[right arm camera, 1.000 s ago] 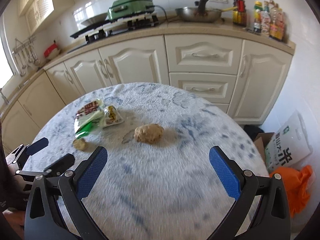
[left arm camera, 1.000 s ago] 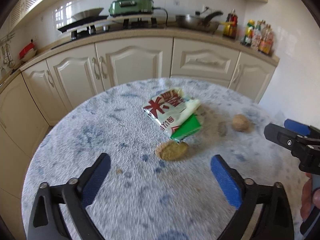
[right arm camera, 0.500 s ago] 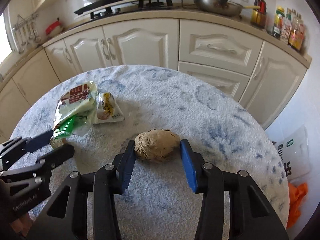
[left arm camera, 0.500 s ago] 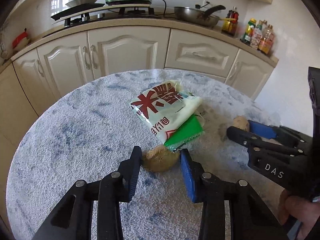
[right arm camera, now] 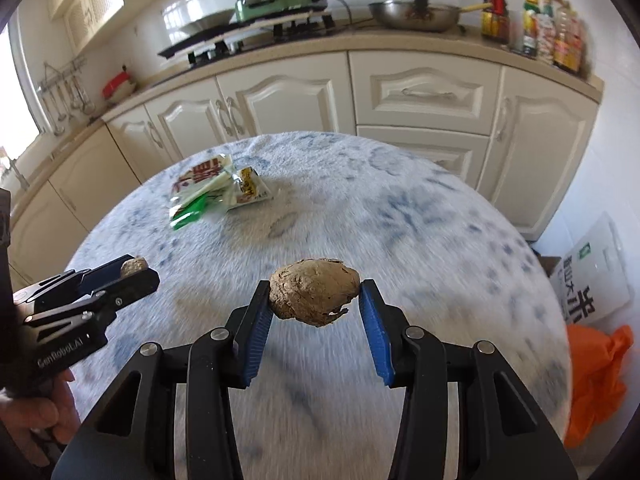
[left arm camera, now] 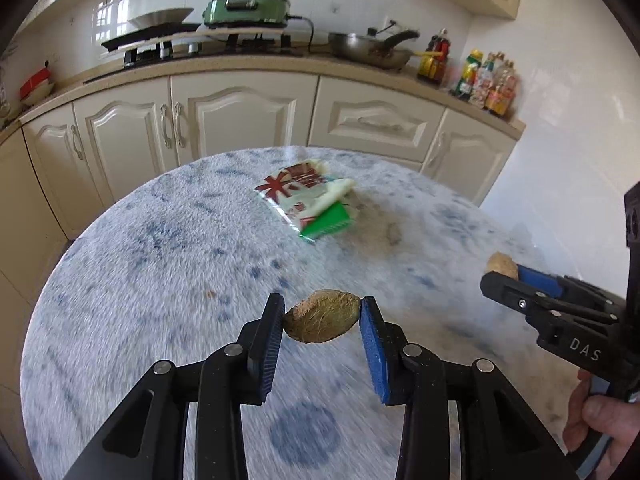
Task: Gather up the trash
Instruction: 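Carry the cracker and brown lump in both tools toward the blue bin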
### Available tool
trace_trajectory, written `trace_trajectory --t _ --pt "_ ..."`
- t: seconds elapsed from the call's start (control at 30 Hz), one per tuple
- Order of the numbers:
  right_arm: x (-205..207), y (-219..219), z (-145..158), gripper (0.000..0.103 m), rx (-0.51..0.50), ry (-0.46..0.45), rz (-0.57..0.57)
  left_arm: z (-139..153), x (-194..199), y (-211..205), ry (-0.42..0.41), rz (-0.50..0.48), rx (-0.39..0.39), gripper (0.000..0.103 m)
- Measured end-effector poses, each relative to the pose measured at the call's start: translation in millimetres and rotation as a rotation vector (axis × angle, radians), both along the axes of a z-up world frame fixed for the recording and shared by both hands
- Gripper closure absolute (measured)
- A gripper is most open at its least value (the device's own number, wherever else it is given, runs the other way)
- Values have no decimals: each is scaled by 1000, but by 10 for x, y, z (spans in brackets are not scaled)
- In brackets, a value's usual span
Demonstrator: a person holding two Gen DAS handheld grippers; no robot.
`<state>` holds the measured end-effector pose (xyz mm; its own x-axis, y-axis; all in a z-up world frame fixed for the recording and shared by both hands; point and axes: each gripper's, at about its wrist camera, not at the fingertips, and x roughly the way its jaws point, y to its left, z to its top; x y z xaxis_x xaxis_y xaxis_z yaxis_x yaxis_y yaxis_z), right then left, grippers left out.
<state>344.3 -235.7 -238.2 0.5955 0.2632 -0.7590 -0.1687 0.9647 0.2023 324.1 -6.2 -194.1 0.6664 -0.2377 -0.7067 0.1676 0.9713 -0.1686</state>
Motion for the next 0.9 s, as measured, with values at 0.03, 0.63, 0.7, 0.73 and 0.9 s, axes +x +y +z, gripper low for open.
trace_trajectory --t 0.03,0.63,0.7,0.73,0.9 --pt "-94 -39 50 58 10 -10 -7 47 -84 -18 -14 -7 -2 69" --pt "-1736 -1086 994 58 50 -225 -238 752 -1690 -855 -229 -249 -115 69" --pt "-1887 -1264 1019 58 47 -233 -284 813 -1769 -986 -241 -286 -123 69" --pt "-1938 -1322 1023 58 43 -236 -300 832 -1816 -1053 -247 -305 -126 69" --pt "-2254 -1740 1013 58 19 -235 -410 848 -1961 -1450 -248 -408 -129 69"
